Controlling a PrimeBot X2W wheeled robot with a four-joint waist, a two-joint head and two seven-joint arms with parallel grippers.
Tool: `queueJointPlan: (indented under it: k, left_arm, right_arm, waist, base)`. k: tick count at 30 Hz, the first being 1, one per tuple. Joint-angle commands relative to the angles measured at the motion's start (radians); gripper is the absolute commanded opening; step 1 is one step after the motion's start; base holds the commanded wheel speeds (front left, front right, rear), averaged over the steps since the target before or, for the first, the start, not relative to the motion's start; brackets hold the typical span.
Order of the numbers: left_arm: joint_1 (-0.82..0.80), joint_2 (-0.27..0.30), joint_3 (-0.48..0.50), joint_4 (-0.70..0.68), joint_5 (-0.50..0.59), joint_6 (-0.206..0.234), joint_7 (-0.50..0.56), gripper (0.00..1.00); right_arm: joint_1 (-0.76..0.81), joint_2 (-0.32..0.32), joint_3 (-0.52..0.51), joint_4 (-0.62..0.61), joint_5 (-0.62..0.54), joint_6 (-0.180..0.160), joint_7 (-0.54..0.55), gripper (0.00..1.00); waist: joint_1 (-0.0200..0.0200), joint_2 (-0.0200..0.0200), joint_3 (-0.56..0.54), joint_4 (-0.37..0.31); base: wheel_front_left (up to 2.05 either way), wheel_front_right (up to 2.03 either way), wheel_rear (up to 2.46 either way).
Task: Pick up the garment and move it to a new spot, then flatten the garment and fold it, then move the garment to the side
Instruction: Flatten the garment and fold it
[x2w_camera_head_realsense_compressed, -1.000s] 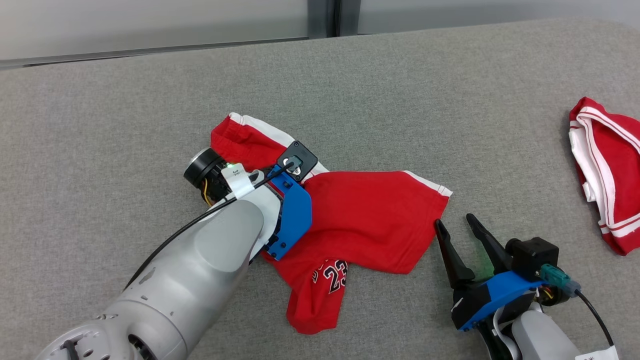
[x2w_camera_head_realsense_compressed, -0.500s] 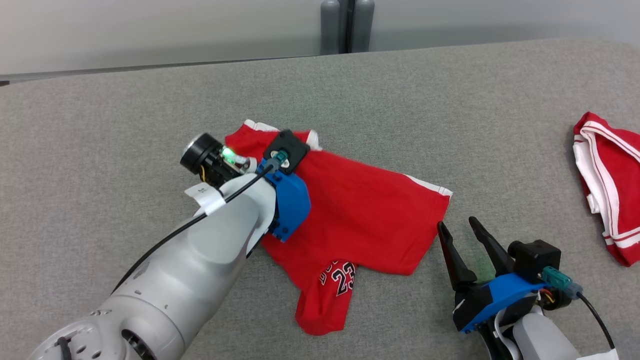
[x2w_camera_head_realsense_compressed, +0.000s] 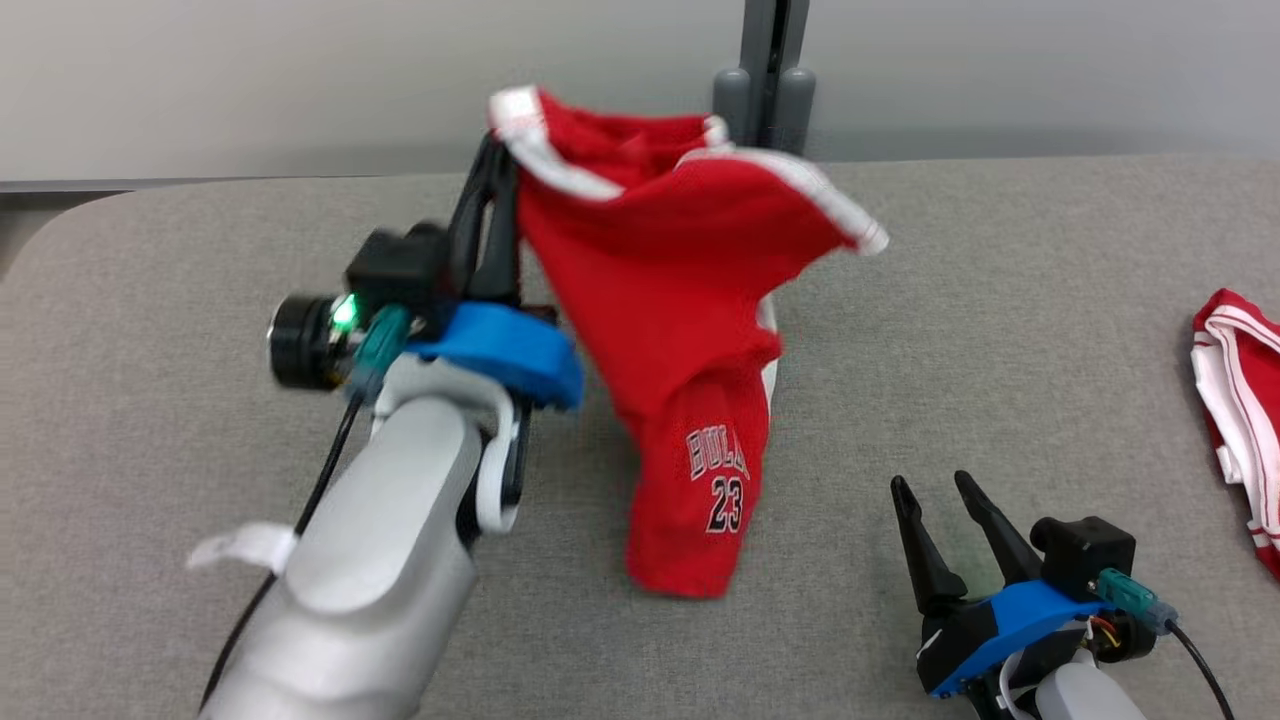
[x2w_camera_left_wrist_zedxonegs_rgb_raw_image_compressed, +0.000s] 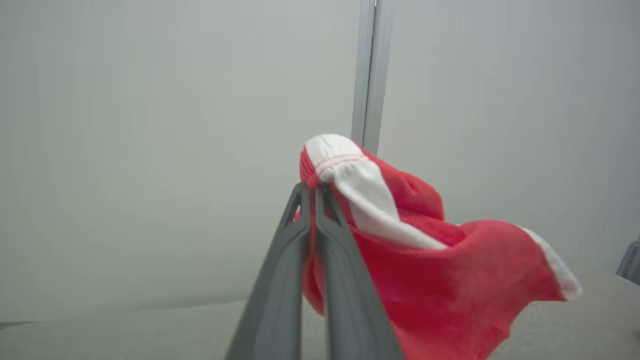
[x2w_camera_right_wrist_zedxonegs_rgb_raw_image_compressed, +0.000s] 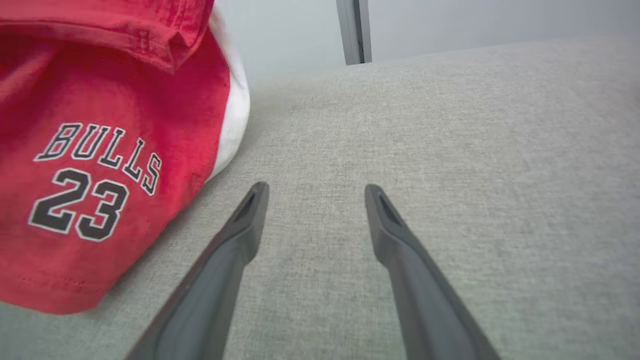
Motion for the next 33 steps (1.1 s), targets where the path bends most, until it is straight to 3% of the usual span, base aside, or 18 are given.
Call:
queueJointPlan:
  k: [1, 8, 10, 11, 12, 21, 26, 33]
  left_arm:
    - [0.119, 0.001, 0.080, -0.063, 0.052, 0.005, -0.002, 0.00]
    - [0.399, -0.006, 0.265, -0.042, 0.122, -0.051, -0.003, 0.00]
    - [0.461, -0.013, 0.316, -0.013, 0.135, -0.065, -0.003, 0.51]
    - [0.483, -0.018, 0.340, -0.006, 0.147, -0.071, -0.003, 0.92]
    - [0.501, -0.022, 0.362, 0.003, 0.159, -0.074, -0.003, 1.00]
    - [0.569, -0.049, 0.490, 0.035, 0.246, -0.116, -0.003, 1.00]
    - [0.576, -0.057, 0.515, 0.027, 0.284, -0.133, -0.003, 1.00]
    - [0.582, -0.058, 0.503, 0.010, 0.285, -0.149, -0.003, 1.00]
  right_arm:
    - [0.016, 0.003, -0.005, -0.004, -0.009, 0.000, 0.000, 1.00]
    - [0.022, 0.008, 0.013, 0.003, -0.009, 0.000, 0.000, 1.00]
    - [0.023, 0.007, 0.019, 0.004, -0.010, 0.000, 0.000, 1.00]
    - [0.024, 0.005, 0.023, 0.005, -0.010, 0.000, 0.000, 1.00]
    - [0.025, 0.003, 0.024, 0.005, -0.010, 0.000, 0.000, 1.00]
    - [0.004, 0.006, 0.053, -0.001, 0.000, 0.000, 0.000, 1.00]
    - [-0.005, 0.016, 0.093, -0.007, 0.013, 0.000, 0.000, 1.00]
    - [0.011, 0.018, 0.228, 0.024, 0.073, 0.000, 0.000, 1.00]
  waist:
    - [0.0001, 0.0000, -0.004, 0.015]
    - [0.0001, 0.0000, -0.013, 0.045]
    - [0.0001, 0.0000, -0.015, 0.055]
    - [0.0001, 0.0000, -0.016, 0.060]
    - [0.0001, 0.0000, -0.017, 0.064]
    - [0.0001, 0.0000, -0.028, 0.097]
    - [0.0001, 0.0000, -0.030, 0.113]
    - [0.0001, 0.0000, -0.025, 0.135]
  base:
    - [0.00, 0.00, 0.00]
    - [0.00, 0.00, 0.00]
    - [0.00, 0.00, 0.00]
    - [0.00, 0.00, 0.00]
    - [0.00, 0.00, 0.00]
    - [0.00, 0.00, 0.00]
    - [0.00, 0.00, 0.00]
    - [0.00, 0.00, 0.00]
